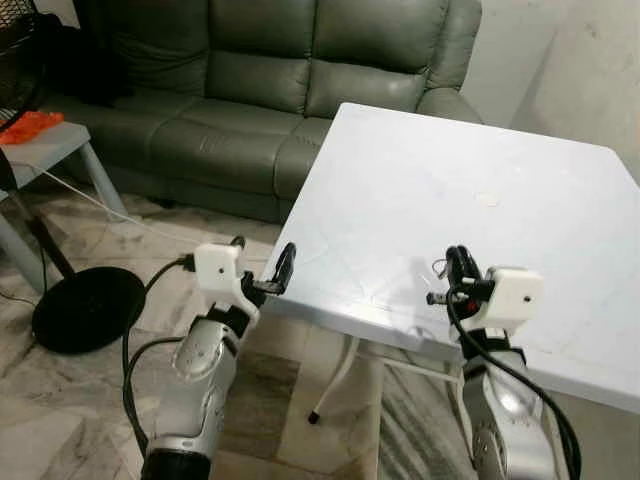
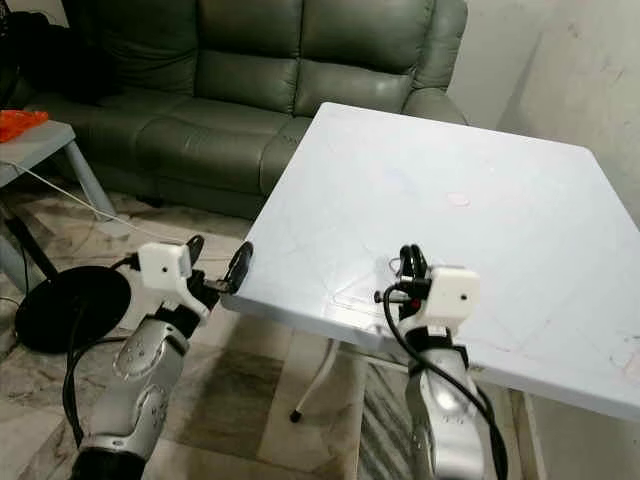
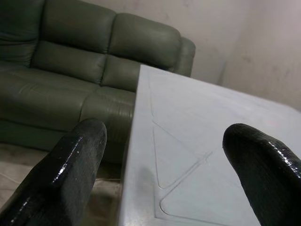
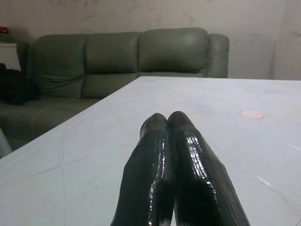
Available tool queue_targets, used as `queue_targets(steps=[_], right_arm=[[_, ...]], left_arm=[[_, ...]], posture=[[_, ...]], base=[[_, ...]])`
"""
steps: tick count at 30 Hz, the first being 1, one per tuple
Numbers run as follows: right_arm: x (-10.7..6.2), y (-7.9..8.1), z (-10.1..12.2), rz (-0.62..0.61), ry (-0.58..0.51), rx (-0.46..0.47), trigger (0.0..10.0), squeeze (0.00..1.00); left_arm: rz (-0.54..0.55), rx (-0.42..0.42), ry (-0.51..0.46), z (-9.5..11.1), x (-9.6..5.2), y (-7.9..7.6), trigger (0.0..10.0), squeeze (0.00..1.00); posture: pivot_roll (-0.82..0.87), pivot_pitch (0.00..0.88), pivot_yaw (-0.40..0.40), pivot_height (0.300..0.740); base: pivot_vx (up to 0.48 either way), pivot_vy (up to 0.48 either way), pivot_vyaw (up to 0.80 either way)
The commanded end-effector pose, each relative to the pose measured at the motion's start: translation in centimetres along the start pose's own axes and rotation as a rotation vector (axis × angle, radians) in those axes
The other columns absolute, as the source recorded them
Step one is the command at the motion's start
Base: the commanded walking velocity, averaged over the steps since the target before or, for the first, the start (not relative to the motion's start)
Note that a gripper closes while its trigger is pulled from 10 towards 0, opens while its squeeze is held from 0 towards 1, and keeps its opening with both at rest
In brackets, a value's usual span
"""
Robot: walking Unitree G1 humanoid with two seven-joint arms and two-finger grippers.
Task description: Hang keys on a hook
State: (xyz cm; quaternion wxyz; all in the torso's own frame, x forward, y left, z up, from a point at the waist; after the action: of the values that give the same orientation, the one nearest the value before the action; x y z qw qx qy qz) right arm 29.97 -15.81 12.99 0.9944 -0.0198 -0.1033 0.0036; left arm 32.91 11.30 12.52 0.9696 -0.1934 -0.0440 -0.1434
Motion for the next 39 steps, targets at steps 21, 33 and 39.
queue_targets(steps=[21,33,39], right_arm=[[0.0,-0.6,-0.4,-0.055,0.052,-0.041,10.0,0.0],[-0.1,-0.4,-0.4,-0.06,0.063,-0.038,10.0,0.0],[-0.2,-0.3,-0.5,-0.059,0.066,-0.038,10.0,0.0]], left_arm=[[0.02,-0.031,0.022,0.2,1.1,0.6,10.0,0.0],[0.033,-0.035,0.031,0.0,1.3,0.3,10.0,0.0],[0.039,-0.051,0.04,-0.2,1.4,0.1,10.0,0.0]], posture=[[-0.02,0.037,-0.065,0.714],[-0.02,0.039,-0.063,0.714],[-0.02,0.039,-0.063,0.714]], base=[[0.0,0.197,-0.42],[0.0,0.11,-0.79],[0.0,0.0,-0.79]])
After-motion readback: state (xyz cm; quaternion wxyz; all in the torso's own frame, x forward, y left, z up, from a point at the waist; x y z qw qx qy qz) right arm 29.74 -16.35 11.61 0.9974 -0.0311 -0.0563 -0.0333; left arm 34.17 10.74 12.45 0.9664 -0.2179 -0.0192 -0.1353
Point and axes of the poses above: a point about 5 cm out from each wrist's last joint towards the gripper, its own x axis pointing out of the wrist towards the gripper, its own z axis along the axis of the wrist's last joint, y = z × x, the point moved 3 cm from there along x, pointing out of the wrist towards the gripper, and after that the axes turned 9 degrees about -x, right-handed, at the moved point
